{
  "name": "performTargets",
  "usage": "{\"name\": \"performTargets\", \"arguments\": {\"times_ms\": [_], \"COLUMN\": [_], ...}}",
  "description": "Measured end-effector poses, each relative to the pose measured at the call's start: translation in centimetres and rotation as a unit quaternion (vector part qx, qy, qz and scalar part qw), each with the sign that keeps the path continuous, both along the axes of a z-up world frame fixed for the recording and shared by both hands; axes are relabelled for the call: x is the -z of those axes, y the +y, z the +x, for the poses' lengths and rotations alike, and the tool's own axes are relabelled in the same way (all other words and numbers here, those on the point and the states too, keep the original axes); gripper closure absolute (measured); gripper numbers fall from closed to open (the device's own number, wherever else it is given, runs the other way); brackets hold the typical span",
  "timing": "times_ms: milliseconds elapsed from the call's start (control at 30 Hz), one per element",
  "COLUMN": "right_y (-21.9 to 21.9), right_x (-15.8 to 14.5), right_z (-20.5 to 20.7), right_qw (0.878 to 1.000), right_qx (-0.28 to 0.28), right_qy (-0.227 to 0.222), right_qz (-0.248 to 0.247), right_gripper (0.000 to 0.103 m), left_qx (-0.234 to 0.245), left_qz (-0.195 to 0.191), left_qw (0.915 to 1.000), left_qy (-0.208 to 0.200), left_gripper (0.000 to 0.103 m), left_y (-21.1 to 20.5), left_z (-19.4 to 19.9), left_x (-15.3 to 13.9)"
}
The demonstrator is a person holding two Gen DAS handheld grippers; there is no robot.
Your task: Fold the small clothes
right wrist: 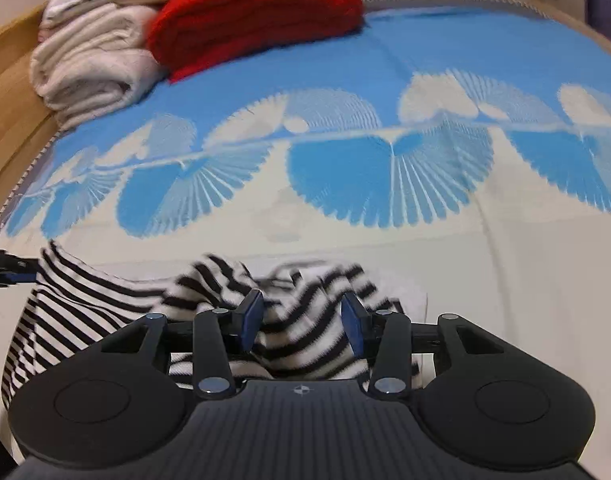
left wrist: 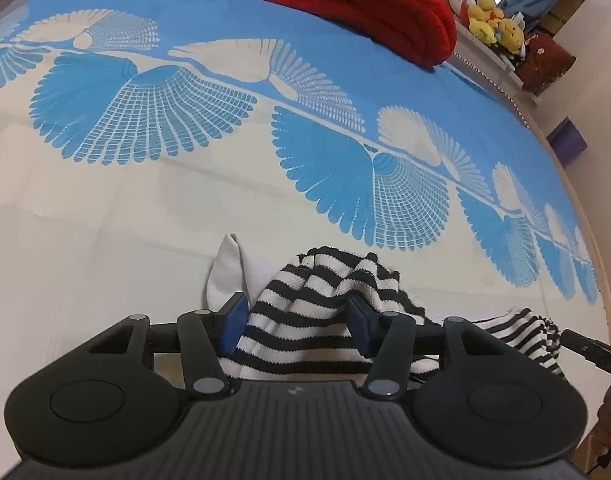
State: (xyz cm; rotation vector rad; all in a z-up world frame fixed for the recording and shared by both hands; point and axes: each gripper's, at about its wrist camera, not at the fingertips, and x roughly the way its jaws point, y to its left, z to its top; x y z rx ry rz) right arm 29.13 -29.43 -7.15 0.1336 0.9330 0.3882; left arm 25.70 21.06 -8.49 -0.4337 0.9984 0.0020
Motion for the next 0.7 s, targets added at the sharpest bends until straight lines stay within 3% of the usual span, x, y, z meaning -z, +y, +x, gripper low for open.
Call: {"name": "performTargets", "arguments": {"times_ms": [67,167,267,333,367,400,433,500,567,633,700], "right_y": [-0.1,0.7,1.4,1.3,1.2,1.1,1.1,1.1,0.7,0.1,0.4], "right_x": [-0.1,1.2,1.9,2.2,2.2,2.1,1.8,1.0,-0.4,-2.1,-3.1], "right_z": [0.0,0.0,-0.1,0.4,0.6,0.8,0.9,1.0,1.3,1.3,1.3], "right_qw": [1.0,0.998,0.996,0.995,0.996,0.997,0.997,0.998,0.995,0.989,0.981], "right_qx": [-0.007,-0.03,-0.046,-0.031,-0.024,-0.02,-0.016,-0.001,0.039,0.08,0.094], "right_qy": [-0.002,0.019,0.013,0.018,0.019,0.016,0.006,-0.024,-0.065,-0.123,-0.167], "right_qz": [0.002,-0.045,-0.078,-0.089,-0.084,-0.076,-0.072,-0.066,-0.057,-0.033,-0.028], "right_gripper": [0.053,0.053,0.054,0.067,0.084,0.09,0.093,0.095,0.095,0.095,0.095], "left_qx": [0.004,0.006,0.007,0.011,0.014,0.02,0.027,0.027,0.007,-0.006,0.0], "left_qz": [0.002,0.005,0.01,0.016,0.023,0.029,0.033,0.05,0.068,0.092,0.138], "left_qw": [1.0,1.0,0.9999,0.9998,0.9996,0.9994,0.9991,0.9982,0.9954,0.988,0.9812], "left_qy": [0.0,0.002,0.004,0.006,0.006,0.003,0.0,-0.019,-0.068,-0.124,-0.135], "left_gripper": [0.044,0.044,0.044,0.045,0.053,0.063,0.095,0.099,0.099,0.099,0.099], "left_y": [-0.1,-0.3,-0.7,-0.9,-1.1,-1.2,-1.3,-1.1,-0.5,-0.4,-1.4], "left_z": [0.3,0.8,1.0,1.2,1.3,1.3,1.4,1.3,0.9,0.3,0.3], "left_x": [0.1,0.3,0.4,0.6,0.7,0.7,0.6,-0.2,-2.0,-3.8,-4.1]}}
